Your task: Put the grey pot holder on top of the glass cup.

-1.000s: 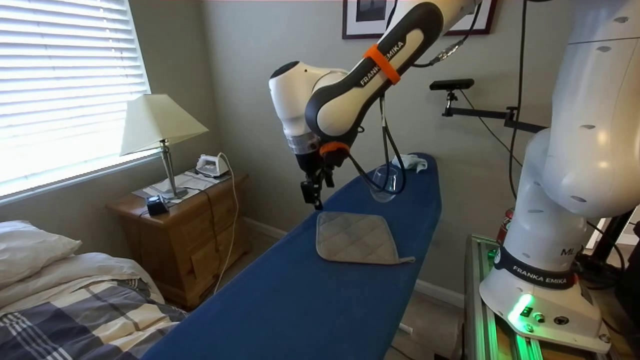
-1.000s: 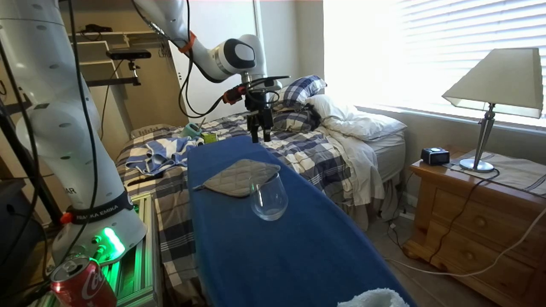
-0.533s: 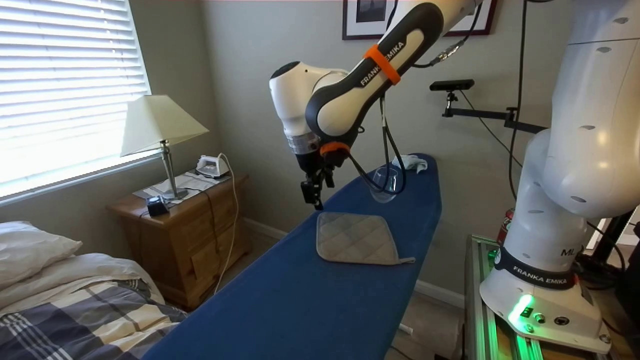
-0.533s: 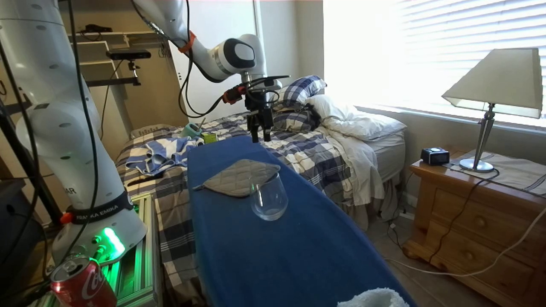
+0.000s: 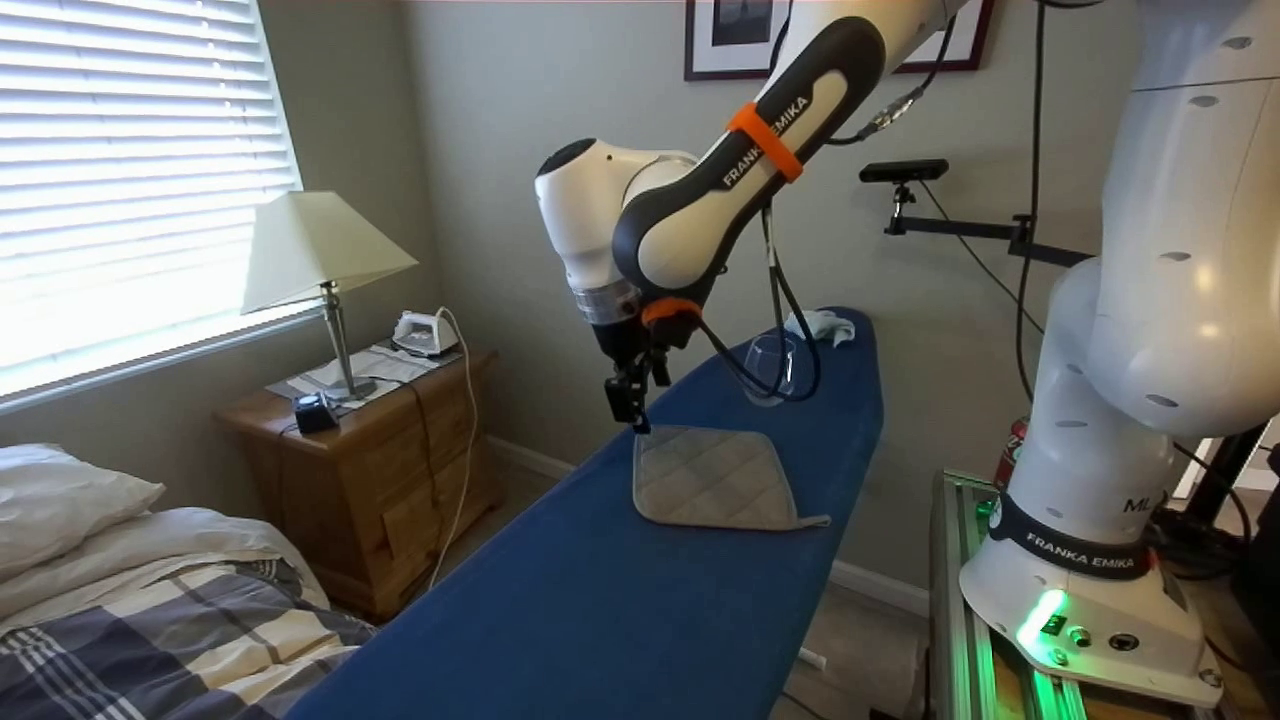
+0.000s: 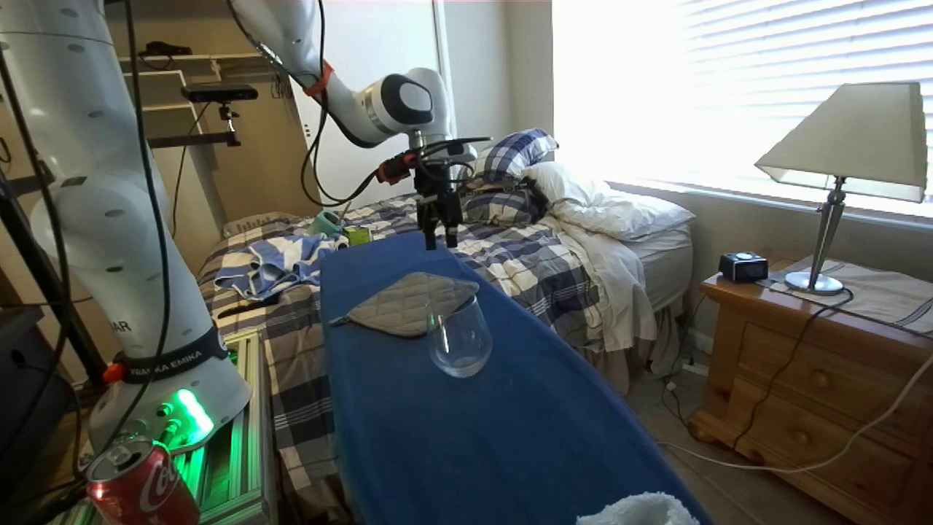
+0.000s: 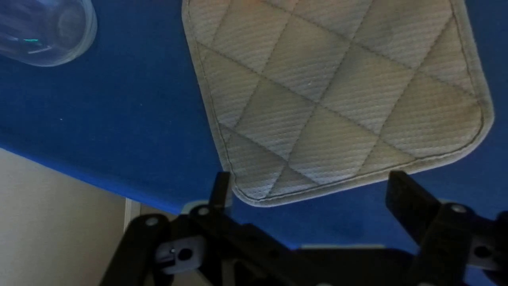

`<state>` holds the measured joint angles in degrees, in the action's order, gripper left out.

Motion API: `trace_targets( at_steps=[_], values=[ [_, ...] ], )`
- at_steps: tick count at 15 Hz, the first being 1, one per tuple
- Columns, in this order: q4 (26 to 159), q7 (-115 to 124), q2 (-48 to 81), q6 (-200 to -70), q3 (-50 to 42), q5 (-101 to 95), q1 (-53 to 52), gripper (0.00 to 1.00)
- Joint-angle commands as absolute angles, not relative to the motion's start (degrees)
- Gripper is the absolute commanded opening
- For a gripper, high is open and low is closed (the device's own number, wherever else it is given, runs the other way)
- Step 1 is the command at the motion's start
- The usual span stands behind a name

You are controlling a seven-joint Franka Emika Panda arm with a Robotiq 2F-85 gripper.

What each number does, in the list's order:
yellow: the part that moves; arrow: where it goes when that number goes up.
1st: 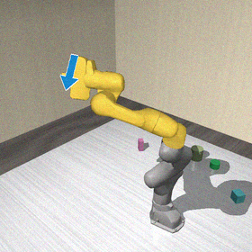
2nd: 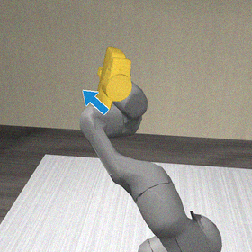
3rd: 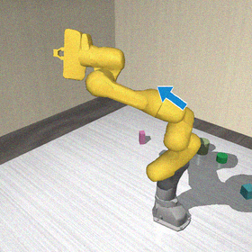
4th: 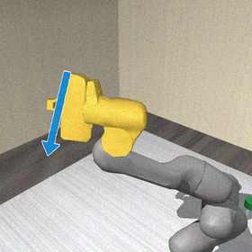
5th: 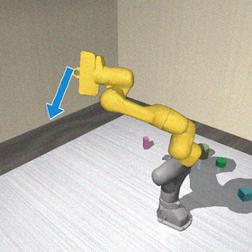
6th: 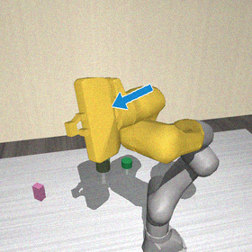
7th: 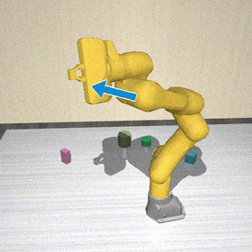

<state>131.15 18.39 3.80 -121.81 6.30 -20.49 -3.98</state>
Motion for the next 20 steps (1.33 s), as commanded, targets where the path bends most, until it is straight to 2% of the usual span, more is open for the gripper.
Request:
trace_targets(
  at_steps=[1, 10, 20],
  values=[
    [133.9, 23.6, 5.4, -123.7, 6.8, -23.7, -7.0, 1.00],
    [135.0, 49.7, 9.1, -132.8, 6.1, -35.0, -12.1, 1.00],
    [134.0, 50.2, 10.5, -130.6, 6.8, -27.3, -12.5, 1.00]
  ],
)
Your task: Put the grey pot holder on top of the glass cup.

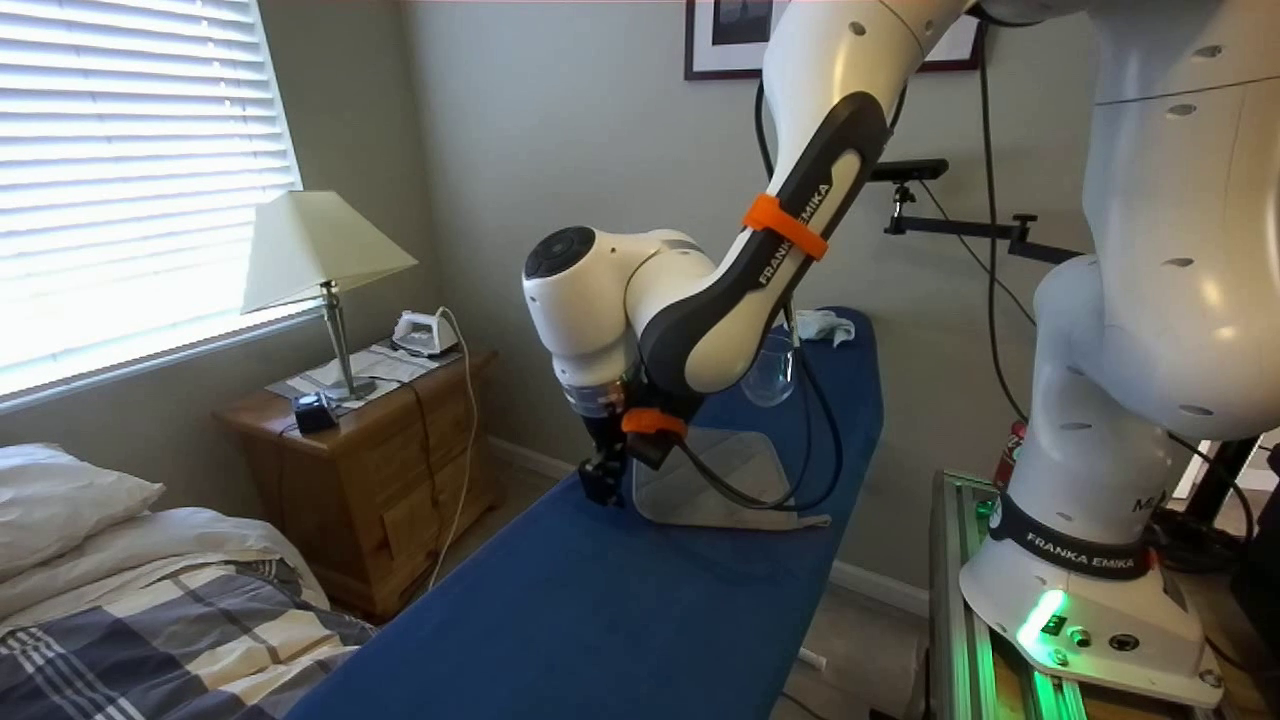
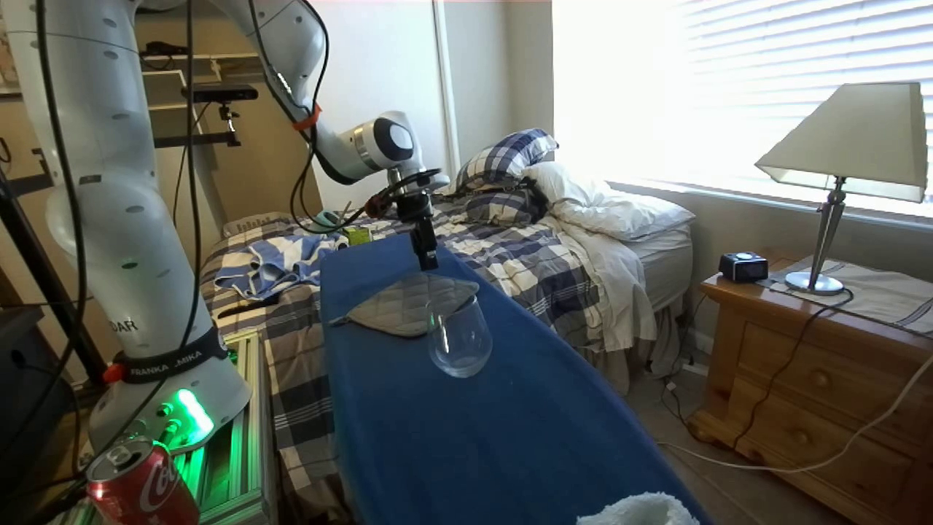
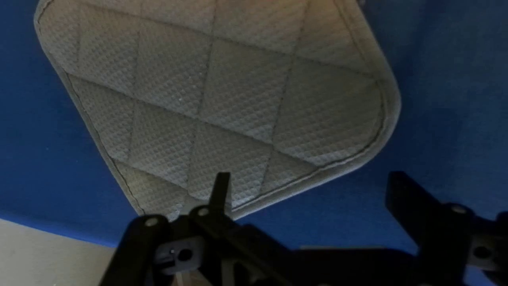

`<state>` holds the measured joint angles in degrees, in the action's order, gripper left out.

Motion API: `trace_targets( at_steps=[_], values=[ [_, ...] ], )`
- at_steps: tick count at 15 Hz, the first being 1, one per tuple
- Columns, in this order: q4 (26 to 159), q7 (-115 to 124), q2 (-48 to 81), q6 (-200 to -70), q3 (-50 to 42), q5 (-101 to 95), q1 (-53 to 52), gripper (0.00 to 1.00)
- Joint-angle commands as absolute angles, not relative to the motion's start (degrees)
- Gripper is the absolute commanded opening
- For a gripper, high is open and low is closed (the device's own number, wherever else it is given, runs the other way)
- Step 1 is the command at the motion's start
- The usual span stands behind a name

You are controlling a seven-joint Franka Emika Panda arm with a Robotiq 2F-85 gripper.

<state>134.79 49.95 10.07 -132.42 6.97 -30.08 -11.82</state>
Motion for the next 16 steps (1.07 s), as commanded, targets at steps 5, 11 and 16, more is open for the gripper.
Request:
trace_targets(
  at_steps=[5, 11, 16],
  values=[
    [133.8, 49.7, 11.0, -129.0, 6.9, -23.1, -12.5, 0.74],
    [133.6, 49.9, 11.5, -128.1, 6.7, -22.1, -12.6, 0.34],
    [133.4, 50.0, 11.8, -127.5, 6.6, -22.0, -12.7, 0.00]
  ],
)
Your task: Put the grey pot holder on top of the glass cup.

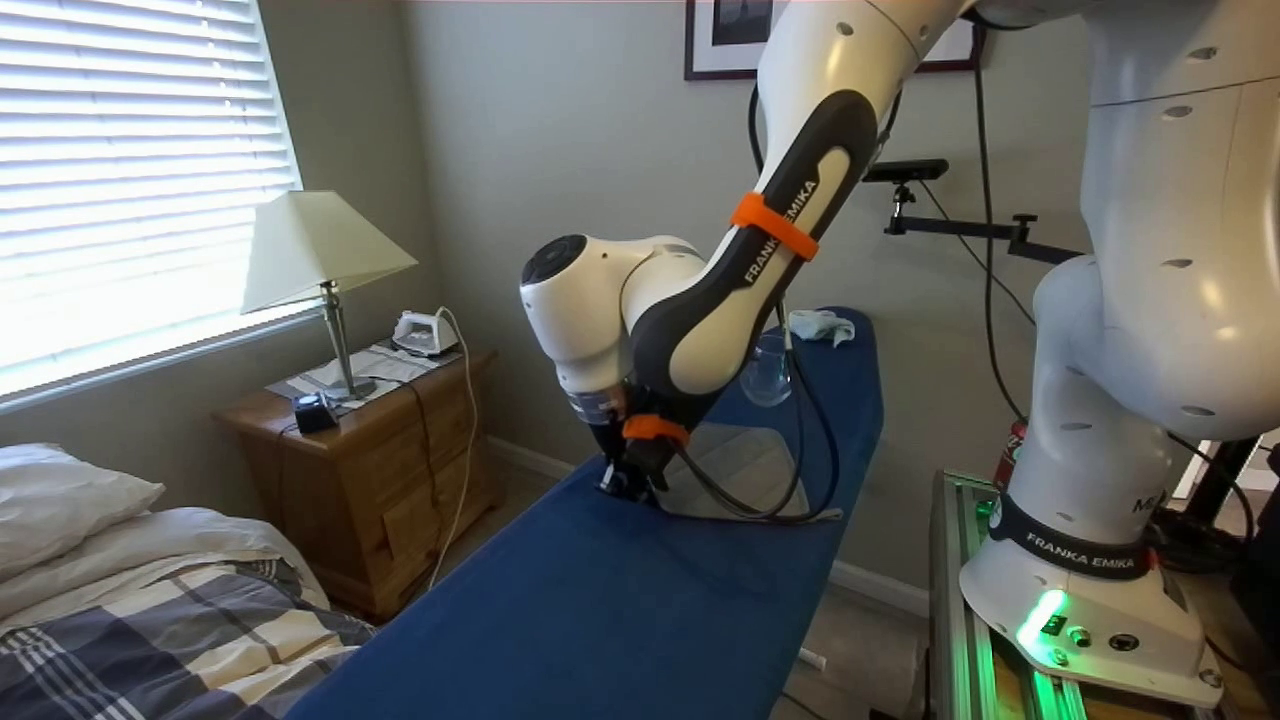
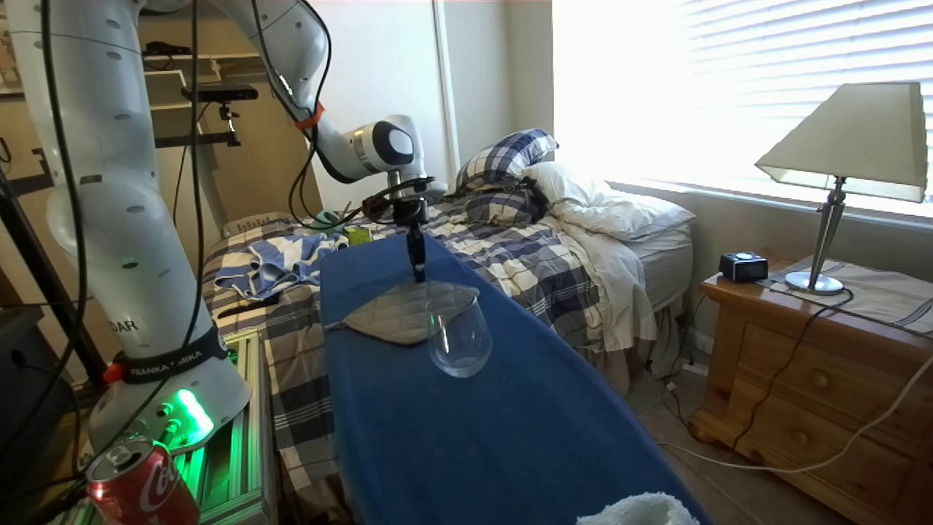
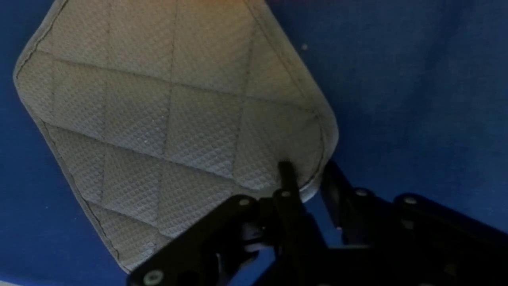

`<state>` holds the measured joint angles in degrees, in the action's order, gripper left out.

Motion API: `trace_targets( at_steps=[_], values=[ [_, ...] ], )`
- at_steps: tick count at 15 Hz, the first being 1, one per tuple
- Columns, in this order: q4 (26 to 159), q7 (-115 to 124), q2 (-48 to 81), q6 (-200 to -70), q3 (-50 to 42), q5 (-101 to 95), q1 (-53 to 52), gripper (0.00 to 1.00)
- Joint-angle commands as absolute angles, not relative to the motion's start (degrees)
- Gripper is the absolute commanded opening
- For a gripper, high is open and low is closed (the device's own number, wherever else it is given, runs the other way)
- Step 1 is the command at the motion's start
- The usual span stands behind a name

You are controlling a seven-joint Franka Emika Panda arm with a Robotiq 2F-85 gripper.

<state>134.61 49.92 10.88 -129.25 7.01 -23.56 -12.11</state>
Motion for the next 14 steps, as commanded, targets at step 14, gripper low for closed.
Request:
trace_targets(
  at_steps=[14],
  values=[
    [120.8, 52.5, 9.0, -101.6, 8.0, -27.9, -15.9, 0.02]
  ],
)
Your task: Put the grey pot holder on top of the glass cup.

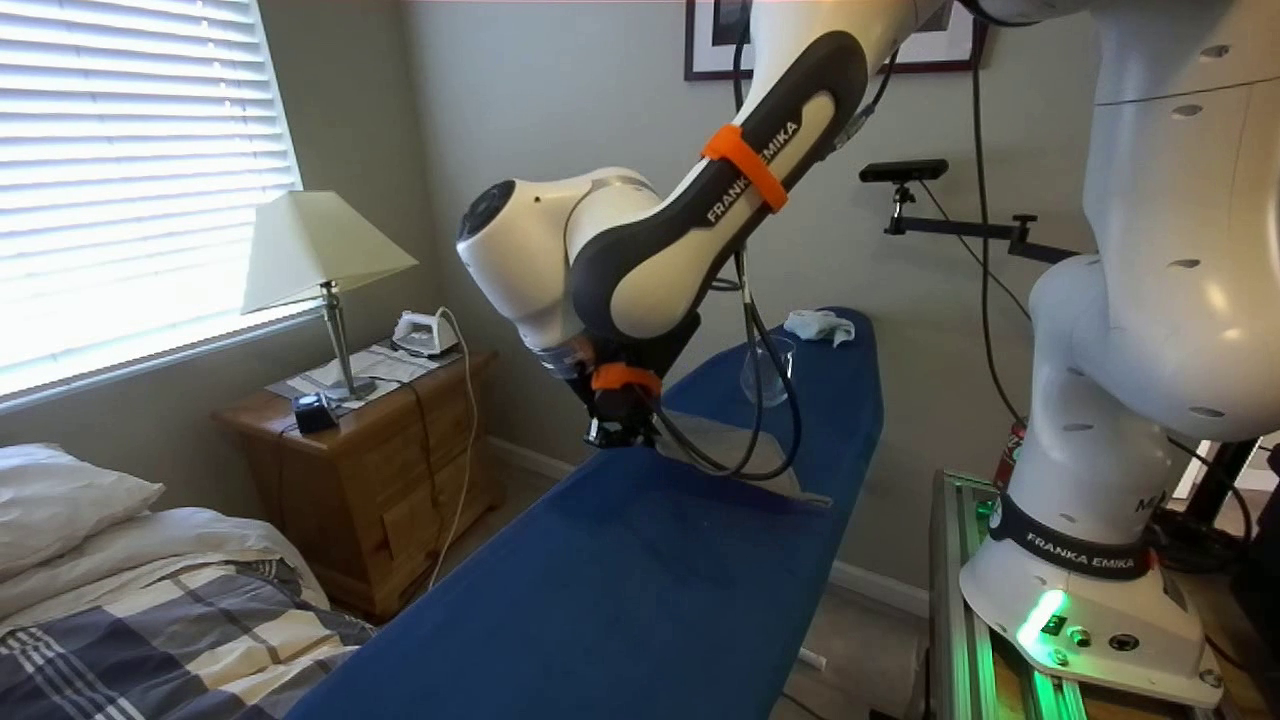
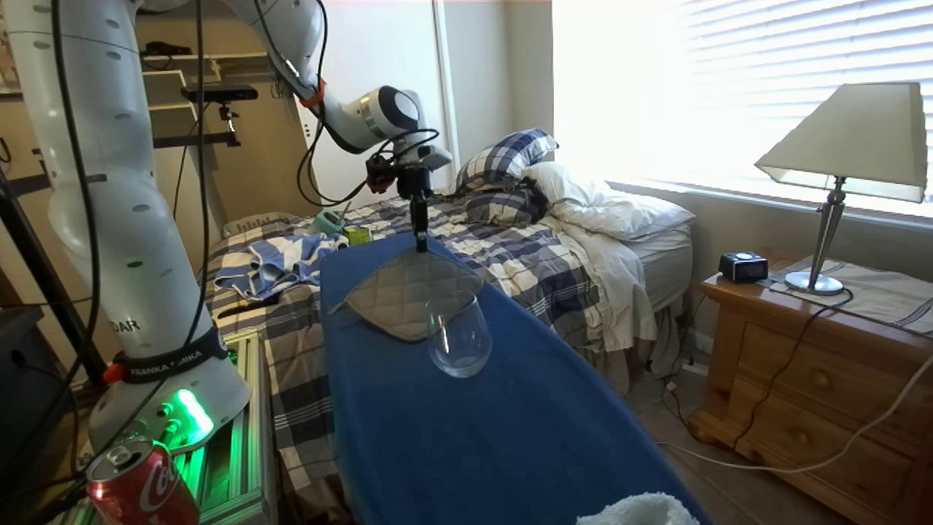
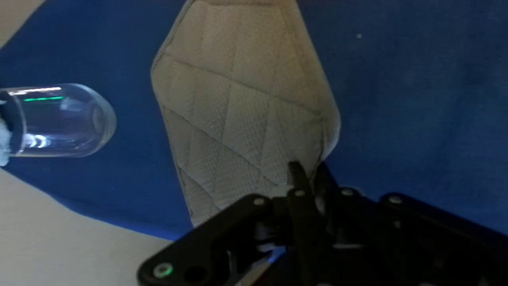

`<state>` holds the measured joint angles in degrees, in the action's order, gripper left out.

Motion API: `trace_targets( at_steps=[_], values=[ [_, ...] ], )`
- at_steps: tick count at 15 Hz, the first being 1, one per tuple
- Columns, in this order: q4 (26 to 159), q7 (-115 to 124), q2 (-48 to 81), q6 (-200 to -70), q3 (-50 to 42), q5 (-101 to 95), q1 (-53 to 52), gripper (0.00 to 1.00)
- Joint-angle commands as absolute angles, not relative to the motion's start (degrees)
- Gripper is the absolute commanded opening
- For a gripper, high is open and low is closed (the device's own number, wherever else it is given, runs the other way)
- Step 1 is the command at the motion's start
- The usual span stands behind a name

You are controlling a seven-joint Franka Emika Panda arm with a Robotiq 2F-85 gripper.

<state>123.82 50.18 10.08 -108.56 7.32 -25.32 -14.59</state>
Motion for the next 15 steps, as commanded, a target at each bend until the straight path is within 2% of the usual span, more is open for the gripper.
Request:
trace_targets(
  at_steps=[1, 6, 7, 15],
  values=[
    [120.1, 53.1, 8.5, -99.4, 8.3, -28.7, -16.2, 0.02],
    [119.7, 57.5, 5.0, -92.0, 9.8, -34.7, -16.6, 0.02],
    [119.2, 55.8, 6.7, -93.9, 10.0, -32.4, -15.8, 0.09],
    [119.3, 56.7, 5.6, -92.9, 10.4, -33.2, -15.7, 0.09]
  ],
)
